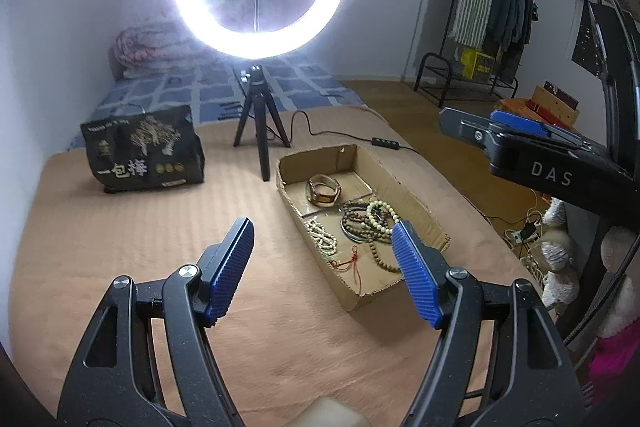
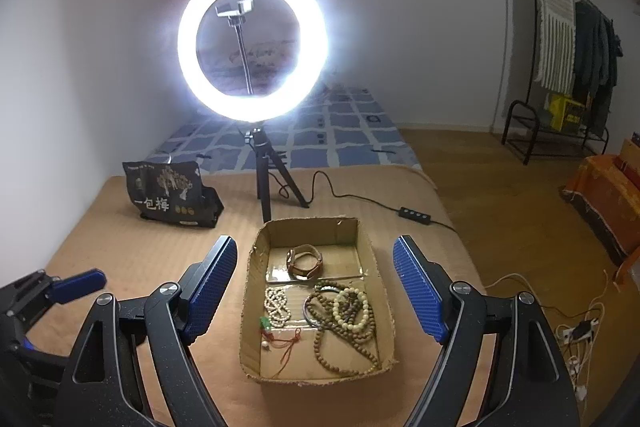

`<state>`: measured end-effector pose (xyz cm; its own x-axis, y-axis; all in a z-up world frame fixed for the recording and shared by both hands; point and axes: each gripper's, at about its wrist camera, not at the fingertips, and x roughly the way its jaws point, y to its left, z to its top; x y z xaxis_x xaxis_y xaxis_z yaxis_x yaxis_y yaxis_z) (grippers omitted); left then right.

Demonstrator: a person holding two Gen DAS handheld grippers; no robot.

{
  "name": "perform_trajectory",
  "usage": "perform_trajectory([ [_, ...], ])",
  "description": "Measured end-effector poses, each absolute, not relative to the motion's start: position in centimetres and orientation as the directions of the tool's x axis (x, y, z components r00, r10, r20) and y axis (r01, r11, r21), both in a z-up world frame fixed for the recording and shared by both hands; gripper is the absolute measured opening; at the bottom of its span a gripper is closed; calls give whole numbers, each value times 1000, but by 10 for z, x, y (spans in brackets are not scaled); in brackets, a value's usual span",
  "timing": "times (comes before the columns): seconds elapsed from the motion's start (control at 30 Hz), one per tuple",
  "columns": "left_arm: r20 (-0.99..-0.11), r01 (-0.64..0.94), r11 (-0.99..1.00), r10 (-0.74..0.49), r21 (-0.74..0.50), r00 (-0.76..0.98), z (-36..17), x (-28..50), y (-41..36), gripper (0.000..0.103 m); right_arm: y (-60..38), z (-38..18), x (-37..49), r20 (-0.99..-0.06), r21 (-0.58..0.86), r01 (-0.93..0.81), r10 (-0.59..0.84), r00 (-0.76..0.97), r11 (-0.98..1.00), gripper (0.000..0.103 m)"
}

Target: Organize jewelry

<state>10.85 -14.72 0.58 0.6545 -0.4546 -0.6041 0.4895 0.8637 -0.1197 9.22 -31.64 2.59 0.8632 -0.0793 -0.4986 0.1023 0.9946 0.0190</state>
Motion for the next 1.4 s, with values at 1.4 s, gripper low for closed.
perform_trajectory([
  [1.4,-527,345,939,-287,13,800,36,49,-76,103,-277,42,17,-364,-14,139,-135,922,990,87],
])
